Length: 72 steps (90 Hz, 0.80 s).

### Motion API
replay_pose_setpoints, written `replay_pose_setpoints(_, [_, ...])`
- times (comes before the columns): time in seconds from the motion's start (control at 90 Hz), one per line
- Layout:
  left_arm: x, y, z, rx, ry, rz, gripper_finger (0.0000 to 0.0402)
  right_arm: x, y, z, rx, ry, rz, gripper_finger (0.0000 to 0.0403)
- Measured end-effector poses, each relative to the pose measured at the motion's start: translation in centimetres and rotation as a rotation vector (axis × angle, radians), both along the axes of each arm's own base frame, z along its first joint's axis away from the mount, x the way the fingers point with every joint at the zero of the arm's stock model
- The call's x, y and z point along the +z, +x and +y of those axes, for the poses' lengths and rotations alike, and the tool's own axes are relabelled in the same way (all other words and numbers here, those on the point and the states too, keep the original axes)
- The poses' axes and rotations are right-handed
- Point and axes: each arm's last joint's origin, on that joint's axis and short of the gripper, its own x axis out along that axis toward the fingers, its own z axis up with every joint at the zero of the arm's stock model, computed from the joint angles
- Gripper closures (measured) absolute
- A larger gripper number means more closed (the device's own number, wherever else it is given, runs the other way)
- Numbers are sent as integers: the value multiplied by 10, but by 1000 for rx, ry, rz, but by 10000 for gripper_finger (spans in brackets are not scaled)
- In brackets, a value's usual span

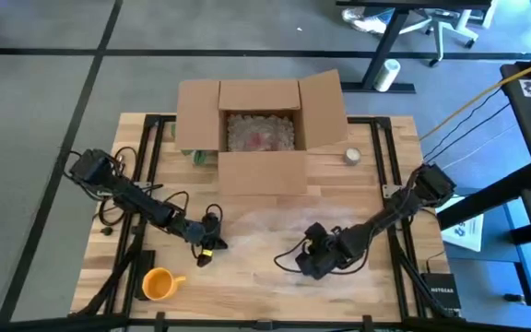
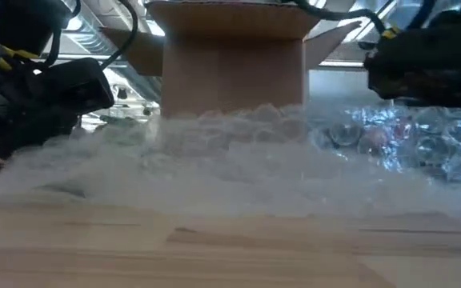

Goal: Wrap mug
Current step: Prepare the bubble wrap, then put the yellow mug on the bubble wrap

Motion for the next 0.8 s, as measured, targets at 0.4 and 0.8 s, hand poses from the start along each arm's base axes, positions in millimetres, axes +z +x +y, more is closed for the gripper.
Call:
replay_pose_setpoints(0.4, [36, -28, 24, 17, 83, 116, 401, 0, -3, 2, 9, 1, 21, 403])
replay_pose_setpoints(0.8, [106, -45, 31, -96, 72, -307, 392, 23, 7, 7, 107, -25, -64, 403])
